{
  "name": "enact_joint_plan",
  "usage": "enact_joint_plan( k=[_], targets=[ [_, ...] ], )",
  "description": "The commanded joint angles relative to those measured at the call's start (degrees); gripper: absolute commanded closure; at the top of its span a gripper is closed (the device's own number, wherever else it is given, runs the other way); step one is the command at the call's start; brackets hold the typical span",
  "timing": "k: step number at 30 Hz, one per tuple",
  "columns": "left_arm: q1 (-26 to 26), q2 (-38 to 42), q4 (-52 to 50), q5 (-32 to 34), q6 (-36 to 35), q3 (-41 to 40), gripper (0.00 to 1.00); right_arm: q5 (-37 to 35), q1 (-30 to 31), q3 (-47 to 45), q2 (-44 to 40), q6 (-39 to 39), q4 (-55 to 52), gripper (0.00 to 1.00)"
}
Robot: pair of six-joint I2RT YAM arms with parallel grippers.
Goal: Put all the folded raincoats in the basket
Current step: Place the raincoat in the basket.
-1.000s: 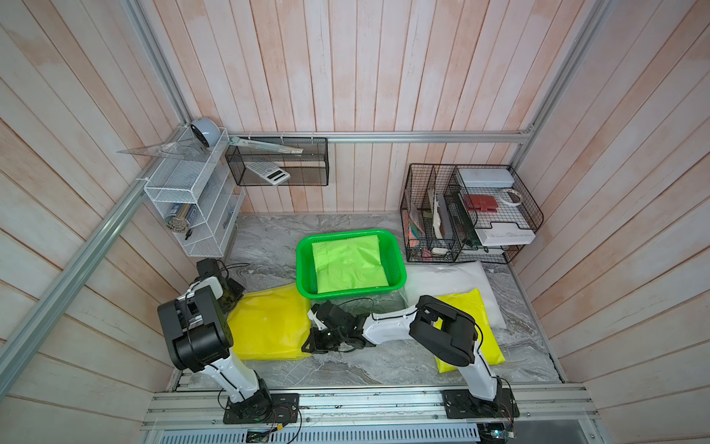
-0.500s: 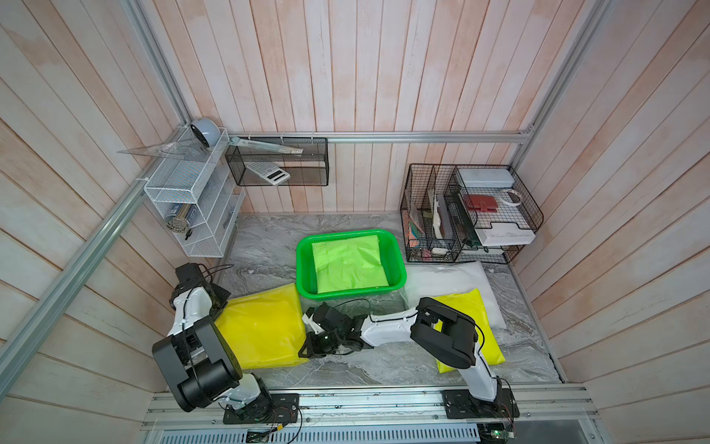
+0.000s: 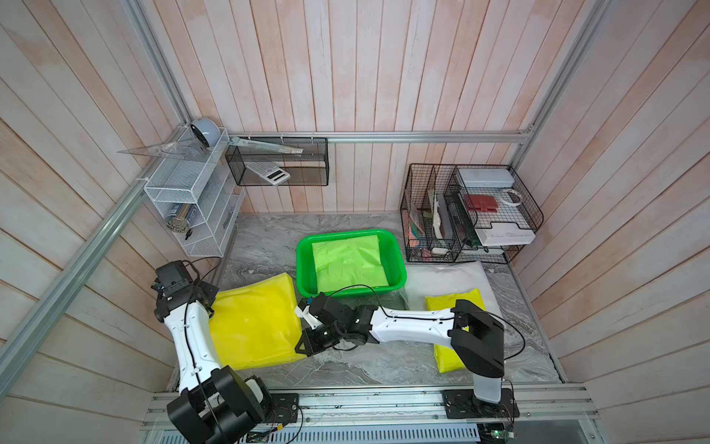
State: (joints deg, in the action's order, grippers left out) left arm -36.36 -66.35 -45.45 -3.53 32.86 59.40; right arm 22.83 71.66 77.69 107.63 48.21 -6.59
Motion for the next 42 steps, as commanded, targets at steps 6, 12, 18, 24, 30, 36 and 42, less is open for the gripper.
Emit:
enact_joint_plan(
  k=[6,12,18,24,30,36,42],
  targets=[
    [3.8,-1.7,-2.2,-7.9,4.2,12.9,1.00,0.8,-8.9,-3.3,-12.9,-3.6,-8.5,1.00],
    [20.0,-8.2,-0.5,-2.6,7.0,20.5,1.00,2.8,-18.5,-6.6,-20.6,-5.0,-13.5,1.00],
    [34.2,-18.4,1.6,2.7,9.0,27.9,1.00,3.7,-28.2,-10.8,-28.0,-5.8,-17.1,1.00],
    [42.9,-31.8,1.3,5.2,8.4,37.1,1.00,5.5,-37.2,-14.2,-31.5,-5.6,-17.4,1.00],
    [46.9,-43.6,-0.3,6.8,6.8,46.6,1.00,8.7,-42.7,-13.1,-27.1,-7.7,-18.5,1.00],
    [47.7,-51.4,-0.1,6.7,6.1,51.3,1.00,10.2,-45.7,-12.3,-21.7,-8.5,-18.3,1.00],
    [48.0,-56.9,1.3,5.0,5.9,53.8,1.00,13.4,-50.0,-12.2,-15.9,-8.8,-16.6,1.00]
  ],
)
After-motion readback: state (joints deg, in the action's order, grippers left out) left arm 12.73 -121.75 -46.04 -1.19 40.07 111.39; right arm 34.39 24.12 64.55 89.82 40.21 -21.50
